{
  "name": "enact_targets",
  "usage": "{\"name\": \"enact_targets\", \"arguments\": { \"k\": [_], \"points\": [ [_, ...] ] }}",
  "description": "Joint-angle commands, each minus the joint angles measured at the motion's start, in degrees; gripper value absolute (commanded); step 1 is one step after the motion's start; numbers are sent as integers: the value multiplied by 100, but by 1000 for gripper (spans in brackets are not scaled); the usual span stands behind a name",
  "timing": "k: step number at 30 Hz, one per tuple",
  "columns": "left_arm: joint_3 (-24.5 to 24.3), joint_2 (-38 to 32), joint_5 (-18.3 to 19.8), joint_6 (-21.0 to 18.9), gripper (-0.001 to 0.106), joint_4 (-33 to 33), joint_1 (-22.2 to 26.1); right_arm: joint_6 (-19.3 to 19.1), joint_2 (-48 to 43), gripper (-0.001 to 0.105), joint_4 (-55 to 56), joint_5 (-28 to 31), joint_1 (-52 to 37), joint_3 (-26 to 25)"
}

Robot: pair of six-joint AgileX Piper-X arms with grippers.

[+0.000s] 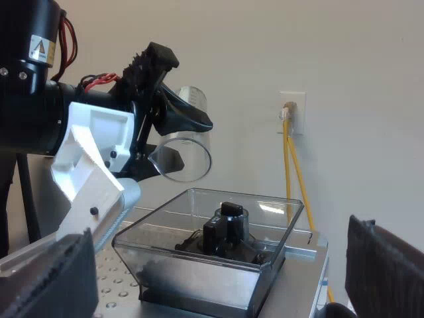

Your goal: Pour the beans into the coffee machine

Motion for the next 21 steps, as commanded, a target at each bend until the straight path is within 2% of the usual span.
{"name": "enact_targets", "arguments": {
  "k": [1, 2, 3, 5, 6, 8, 9, 10, 11, 12, 17, 18, 20, 21],
  "points": [
    [-41, -83, -4, -489, 0, -69, -28, -79, -16, 78, -29, -7, 8, -41],
    [-41, -85, -20, -582, 0, -69, -28, -79, -16, 78, -29, -7, 8, -41],
    [-41, -96, -414, -1795, 0, -70, -28, -79, -16, 78, -29, -7, 8, -41],
    [-41, -90, -668, -2399, 0, -70, -28, -79, -16, 78, -29, -7, 8, -41],
    [-41, -112, -1082, -3266, 0, -70, -28, -79, -16, 78, -29, -7, 8, -41],
    [-41, -133, -1531, -4151, 0, -92, -28, -79, -16, 78, -29, -7, 8, -41],
    [-41, -146, -1580, -4245, 0, -101, -28, -79, -16, 78, -29, -7, 8, -41],
    [-41, -184, -1905, -5097, 0, -126, -28, -79, 4, 78, -29, -7, 8, -29],
    [-41, -216, -1958, -5321, 0, -100, -28, -79, 3, 78, -29, -21, 8, -7],
    [-41, -267, -2033, -5735, 0, -65, -28, -79, 3, 78, -29, -86, 8, 26],
    [-41, -477, -2034, -6539, 0, 20, -28, -79, 3, 78, -29, -513, 8, 70],
    [-41, -611, -2034, -6892, 0, 77, -28, -79, 3, 78, -29, -566, 8, 70],
    [-41, -745, -2018, -7234, 0, 222, -28, -79, 3, 78, -29, -769, 8, 70],
    [-41, -871, -1955, -7602, 0, 442, -28, -79, 3, 78, -29, -838, 8, 70]
  ]
}}
